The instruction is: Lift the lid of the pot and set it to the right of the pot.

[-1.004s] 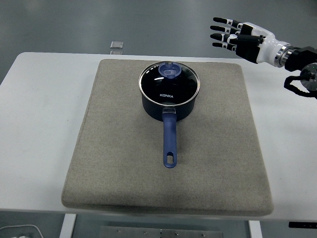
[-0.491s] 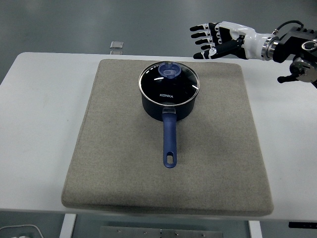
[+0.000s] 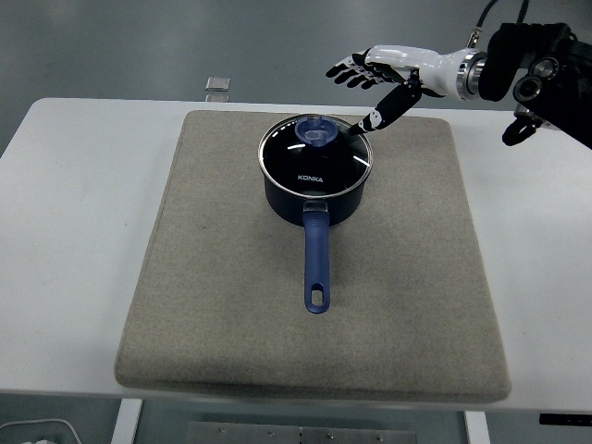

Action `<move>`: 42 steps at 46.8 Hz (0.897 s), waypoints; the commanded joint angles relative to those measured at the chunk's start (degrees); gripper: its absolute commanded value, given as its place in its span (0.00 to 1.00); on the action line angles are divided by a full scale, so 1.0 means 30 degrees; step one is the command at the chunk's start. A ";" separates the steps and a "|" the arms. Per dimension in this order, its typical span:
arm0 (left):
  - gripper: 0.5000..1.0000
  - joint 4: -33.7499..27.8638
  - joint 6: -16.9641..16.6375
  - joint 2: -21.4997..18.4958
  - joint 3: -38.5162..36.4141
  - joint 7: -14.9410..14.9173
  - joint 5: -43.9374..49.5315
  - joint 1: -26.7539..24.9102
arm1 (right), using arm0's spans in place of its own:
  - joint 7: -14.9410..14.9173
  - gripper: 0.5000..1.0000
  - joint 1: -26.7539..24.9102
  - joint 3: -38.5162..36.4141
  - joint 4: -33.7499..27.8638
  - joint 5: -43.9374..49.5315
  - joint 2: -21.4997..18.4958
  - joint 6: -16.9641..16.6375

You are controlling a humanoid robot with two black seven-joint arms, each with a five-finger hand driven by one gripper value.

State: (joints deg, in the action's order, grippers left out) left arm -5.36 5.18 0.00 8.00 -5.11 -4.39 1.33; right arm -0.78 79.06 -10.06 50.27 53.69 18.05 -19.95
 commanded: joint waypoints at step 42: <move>1.00 0.0000 0.0001 0.0000 0.0000 0.0003 -0.0001 -0.0002 | 0.0143 0.59 0.1040 0.2592 -0.1522 0.2025 -0.3000 0.0909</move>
State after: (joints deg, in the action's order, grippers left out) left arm -5.36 5.18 0.00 8.00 -5.10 -4.39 1.29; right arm -0.36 82.16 -2.38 45.82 59.36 9.15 -17.22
